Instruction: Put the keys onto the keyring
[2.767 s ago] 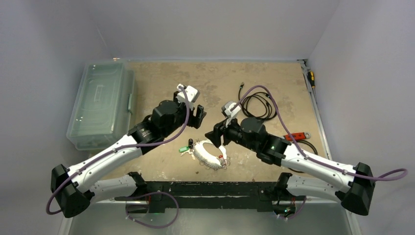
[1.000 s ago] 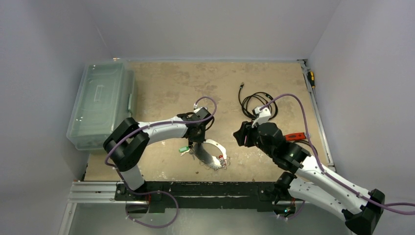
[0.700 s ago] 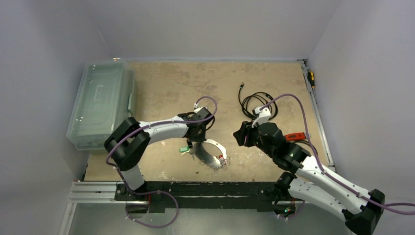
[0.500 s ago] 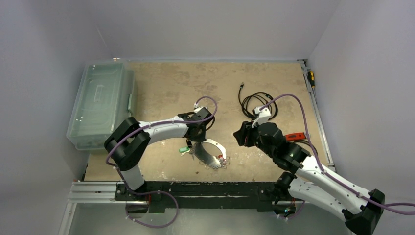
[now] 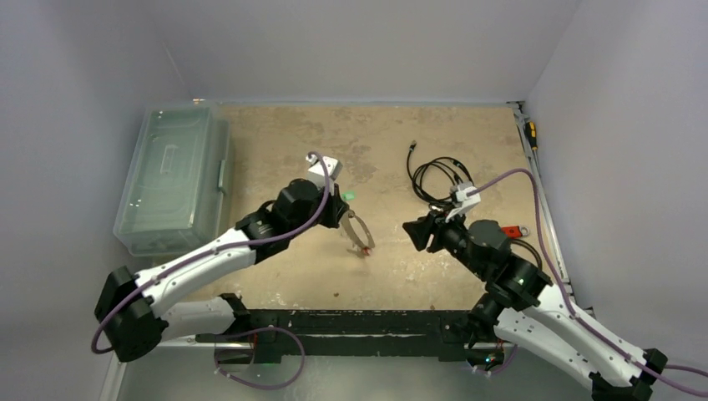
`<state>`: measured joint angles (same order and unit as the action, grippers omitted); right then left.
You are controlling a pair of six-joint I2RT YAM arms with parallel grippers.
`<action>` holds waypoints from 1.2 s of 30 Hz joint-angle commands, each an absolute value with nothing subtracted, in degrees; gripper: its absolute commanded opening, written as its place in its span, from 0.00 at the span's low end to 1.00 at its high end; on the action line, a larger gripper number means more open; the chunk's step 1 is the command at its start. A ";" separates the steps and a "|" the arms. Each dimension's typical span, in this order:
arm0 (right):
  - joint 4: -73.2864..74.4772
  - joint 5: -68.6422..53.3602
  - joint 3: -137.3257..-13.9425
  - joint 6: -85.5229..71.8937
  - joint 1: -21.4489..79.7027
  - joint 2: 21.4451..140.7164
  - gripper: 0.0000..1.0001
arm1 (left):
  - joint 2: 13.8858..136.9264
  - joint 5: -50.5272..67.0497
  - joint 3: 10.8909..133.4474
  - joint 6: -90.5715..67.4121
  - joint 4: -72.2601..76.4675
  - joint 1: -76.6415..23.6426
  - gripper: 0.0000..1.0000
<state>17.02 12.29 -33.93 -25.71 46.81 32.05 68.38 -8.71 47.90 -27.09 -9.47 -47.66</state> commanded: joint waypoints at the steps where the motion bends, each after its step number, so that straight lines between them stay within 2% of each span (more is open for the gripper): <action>1: 8.58 8.39 -34.24 -22.12 46.58 26.06 0.52 | 60.52 -1.04 44.49 -17.72 5.65 -47.68 0.00; 7: 1.33 2.41 -36.21 -19.12 46.58 22.77 0.55 | 51.80 11.58 41.67 -11.74 15.09 -47.64 0.00; 13: -5.40 -7.54 -38.16 -17.35 46.58 26.04 0.56 | 44.42 19.34 38.30 -6.96 26.75 -47.63 0.00; 26: -15.52 -28.80 -45.56 -17.63 46.58 36.94 0.50 | 42.23 37.00 36.40 -15.01 43.09 -47.55 0.00; 32: -15.91 -32.48 -48.02 -18.00 46.58 39.90 0.53 | 42.72 38.46 35.48 -17.64 47.04 -47.56 0.00; 36: -15.29 -34.14 -49.38 -18.92 46.67 42.13 0.53 | 43.08 34.04 34.94 -16.86 46.62 -47.56 0.00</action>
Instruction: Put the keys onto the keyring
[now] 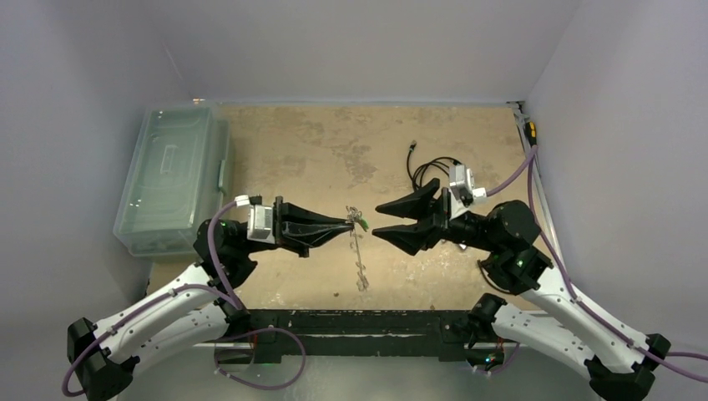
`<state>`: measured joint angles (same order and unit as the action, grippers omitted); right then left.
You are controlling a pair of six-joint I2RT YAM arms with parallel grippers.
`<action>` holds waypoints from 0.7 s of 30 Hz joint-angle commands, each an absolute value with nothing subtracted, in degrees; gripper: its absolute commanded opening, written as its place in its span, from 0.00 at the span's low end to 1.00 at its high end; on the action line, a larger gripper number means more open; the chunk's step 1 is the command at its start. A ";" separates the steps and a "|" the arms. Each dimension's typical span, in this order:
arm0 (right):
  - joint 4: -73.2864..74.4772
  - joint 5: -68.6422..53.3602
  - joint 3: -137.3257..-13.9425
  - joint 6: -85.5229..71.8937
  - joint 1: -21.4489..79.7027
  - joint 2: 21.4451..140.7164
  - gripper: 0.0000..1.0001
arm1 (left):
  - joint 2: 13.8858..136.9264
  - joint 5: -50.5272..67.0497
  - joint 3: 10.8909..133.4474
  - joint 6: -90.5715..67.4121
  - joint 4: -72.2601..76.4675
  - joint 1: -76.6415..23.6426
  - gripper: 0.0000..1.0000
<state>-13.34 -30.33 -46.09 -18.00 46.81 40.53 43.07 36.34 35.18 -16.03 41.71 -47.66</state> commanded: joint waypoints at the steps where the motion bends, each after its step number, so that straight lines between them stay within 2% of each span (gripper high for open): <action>1: -14.78 -33.84 -49.80 -19.57 46.67 42.56 0.54 | 43.41 31.92 34.98 -16.04 45.72 -47.59 0.00; 12: -11.28 -22.67 -50.20 -25.09 53.67 44.23 0.47 | 46.62 23.10 32.99 -16.39 48.82 -47.55 0.00; 17: -10.74 -19.49 -49.13 -25.83 55.88 44.15 0.53 | 46.52 18.95 32.85 -14.59 47.65 -47.46 0.00; 21: -5.43 -5.34 -49.30 -25.69 55.99 43.51 0.53 | 46.28 18.23 32.45 -14.33 47.64 -47.46 0.00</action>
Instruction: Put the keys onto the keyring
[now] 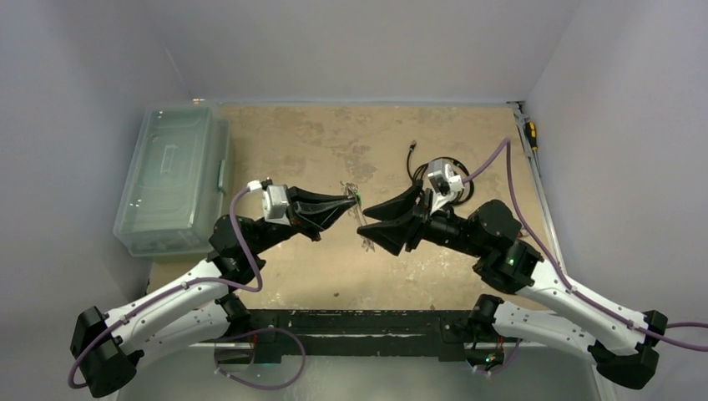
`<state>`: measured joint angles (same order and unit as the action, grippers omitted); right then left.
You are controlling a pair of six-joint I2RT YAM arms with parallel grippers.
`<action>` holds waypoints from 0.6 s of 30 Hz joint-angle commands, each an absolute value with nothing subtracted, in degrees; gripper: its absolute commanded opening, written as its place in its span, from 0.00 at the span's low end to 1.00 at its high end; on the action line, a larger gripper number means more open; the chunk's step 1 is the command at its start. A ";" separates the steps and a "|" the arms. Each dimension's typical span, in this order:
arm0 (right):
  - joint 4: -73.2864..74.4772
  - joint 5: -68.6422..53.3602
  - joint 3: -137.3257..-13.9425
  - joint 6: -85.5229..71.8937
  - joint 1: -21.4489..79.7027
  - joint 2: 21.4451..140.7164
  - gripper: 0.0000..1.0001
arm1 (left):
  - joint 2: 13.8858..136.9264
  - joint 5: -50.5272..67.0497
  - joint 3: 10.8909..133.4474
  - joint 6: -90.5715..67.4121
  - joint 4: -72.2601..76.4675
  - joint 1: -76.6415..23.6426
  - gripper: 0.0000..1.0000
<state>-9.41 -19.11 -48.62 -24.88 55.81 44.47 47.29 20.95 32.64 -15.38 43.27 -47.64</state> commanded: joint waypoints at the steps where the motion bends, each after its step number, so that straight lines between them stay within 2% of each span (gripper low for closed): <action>1: -4.61 -3.78 -49.33 -25.52 55.99 43.65 0.52 | 46.31 18.08 32.46 -14.33 47.63 -47.46 0.00; 10: -2.13 -1.93 -51.14 -25.38 56.57 48.57 0.52 | 46.99 14.82 32.65 -14.45 47.11 -47.46 0.00; 18: -1.99 1.58 -54.73 -23.12 57.29 53.05 0.46 | 48.31 13.89 32.78 -15.64 47.35 -47.42 0.00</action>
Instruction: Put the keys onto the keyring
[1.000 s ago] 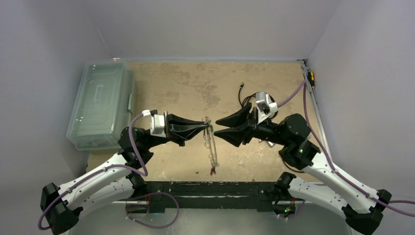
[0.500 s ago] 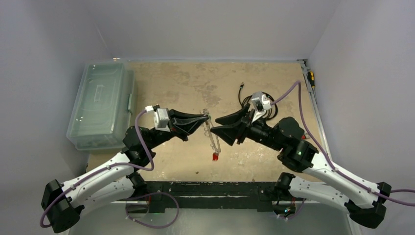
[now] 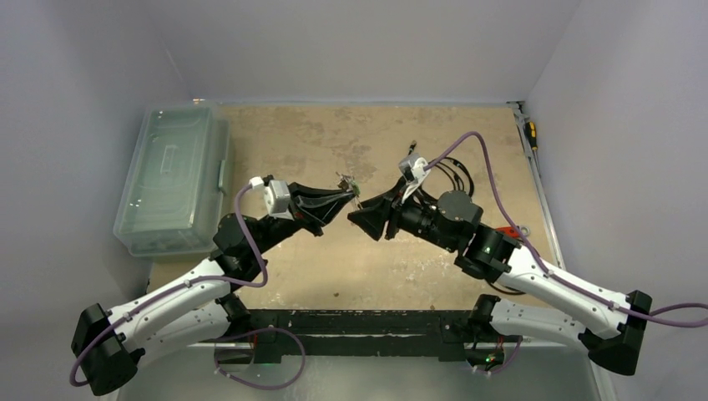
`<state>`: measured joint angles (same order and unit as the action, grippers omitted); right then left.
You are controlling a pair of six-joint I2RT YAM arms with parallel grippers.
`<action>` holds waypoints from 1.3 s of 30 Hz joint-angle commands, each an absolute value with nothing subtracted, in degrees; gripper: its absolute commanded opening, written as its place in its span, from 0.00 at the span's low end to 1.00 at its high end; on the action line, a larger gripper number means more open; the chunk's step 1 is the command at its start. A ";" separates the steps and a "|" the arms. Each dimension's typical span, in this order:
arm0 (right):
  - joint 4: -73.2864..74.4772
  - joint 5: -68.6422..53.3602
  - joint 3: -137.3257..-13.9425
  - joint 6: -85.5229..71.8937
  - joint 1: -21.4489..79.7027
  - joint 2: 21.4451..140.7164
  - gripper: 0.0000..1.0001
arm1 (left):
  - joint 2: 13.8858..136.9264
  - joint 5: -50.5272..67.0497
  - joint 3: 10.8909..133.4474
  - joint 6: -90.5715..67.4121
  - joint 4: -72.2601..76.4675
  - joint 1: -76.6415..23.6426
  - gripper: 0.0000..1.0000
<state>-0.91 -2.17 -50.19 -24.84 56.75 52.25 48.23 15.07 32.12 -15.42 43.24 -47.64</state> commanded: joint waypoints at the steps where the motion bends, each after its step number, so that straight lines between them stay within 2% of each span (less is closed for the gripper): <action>1: -2.28 2.23 -54.96 -22.84 57.30 53.35 0.44 | 48.46 13.84 32.78 -15.85 47.37 -47.39 0.00; 7: -4.88 3.75 -55.58 -21.01 57.39 55.19 0.32 | 48.91 13.87 32.66 -16.97 47.70 -47.43 0.00; 16: -8.77 5.29 -54.77 -18.32 57.55 56.24 0.00 | 48.70 13.61 32.26 -18.03 47.50 -47.40 0.00; 19: -10.51 4.39 -53.76 -17.43 57.63 55.17 0.00 | 48.43 13.68 32.13 -18.19 46.57 -47.37 0.01; 21: -10.65 4.08 -53.30 -16.40 57.66 53.81 0.00 | 47.71 13.76 32.71 -17.02 44.34 -47.40 0.21; 24: -7.45 5.26 -54.26 -15.11 57.66 52.90 0.00 | 45.88 11.61 35.44 -14.16 36.63 -47.42 0.45; 28: 0.95 6.06 -57.17 -12.98 57.66 52.86 0.00 | 45.31 11.25 43.46 -9.78 22.83 -47.38 0.61; 32: 6.76 5.98 -58.38 -10.96 57.66 51.60 0.00 | 47.69 13.67 54.76 -4.52 4.67 -47.41 0.62; 39: 19.15 3.98 -64.17 -4.31 57.79 52.67 0.00 | 55.30 21.15 72.27 3.03 -19.74 -47.37 0.55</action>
<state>13.37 4.97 -58.52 -9.85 57.69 53.23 51.37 15.07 64.29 -3.99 -1.13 -47.37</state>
